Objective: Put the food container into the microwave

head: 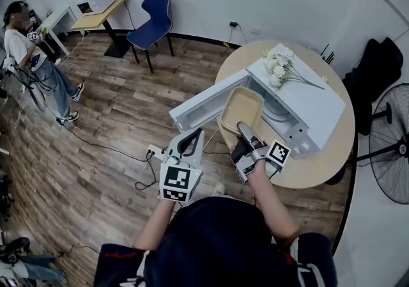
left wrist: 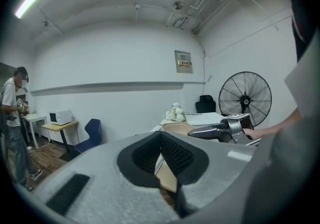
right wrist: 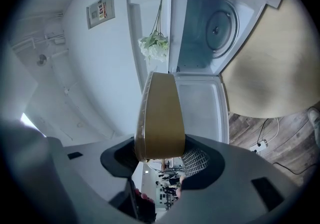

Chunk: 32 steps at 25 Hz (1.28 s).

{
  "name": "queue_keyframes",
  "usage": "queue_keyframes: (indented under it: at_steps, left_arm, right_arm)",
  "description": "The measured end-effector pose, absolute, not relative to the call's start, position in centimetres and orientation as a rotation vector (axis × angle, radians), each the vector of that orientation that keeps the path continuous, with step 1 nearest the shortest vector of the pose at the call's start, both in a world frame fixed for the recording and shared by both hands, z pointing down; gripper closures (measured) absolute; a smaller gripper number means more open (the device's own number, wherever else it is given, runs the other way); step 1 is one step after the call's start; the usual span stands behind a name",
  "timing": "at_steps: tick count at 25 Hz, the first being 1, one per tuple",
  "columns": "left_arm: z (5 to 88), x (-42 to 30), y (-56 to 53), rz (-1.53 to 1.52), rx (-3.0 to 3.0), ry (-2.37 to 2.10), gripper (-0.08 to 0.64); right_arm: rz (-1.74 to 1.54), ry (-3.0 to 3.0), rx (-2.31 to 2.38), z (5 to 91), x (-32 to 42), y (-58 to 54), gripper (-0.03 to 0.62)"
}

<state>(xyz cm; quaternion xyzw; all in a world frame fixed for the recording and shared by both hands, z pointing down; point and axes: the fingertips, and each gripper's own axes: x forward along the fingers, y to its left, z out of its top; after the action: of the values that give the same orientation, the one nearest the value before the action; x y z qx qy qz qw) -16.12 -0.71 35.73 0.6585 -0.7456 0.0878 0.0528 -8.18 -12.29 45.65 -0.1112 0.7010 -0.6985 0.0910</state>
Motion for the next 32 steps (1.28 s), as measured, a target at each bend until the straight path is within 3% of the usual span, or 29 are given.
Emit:
queue_keyframes:
  at_steps: [32]
  left_arm:
    - [43.1,-15.1,-14.6,0.382,2.264,-1.745,0.545]
  right_arm:
    - [-2.078,1.791,-0.776,53.9,-4.6,-20.2,0.365]
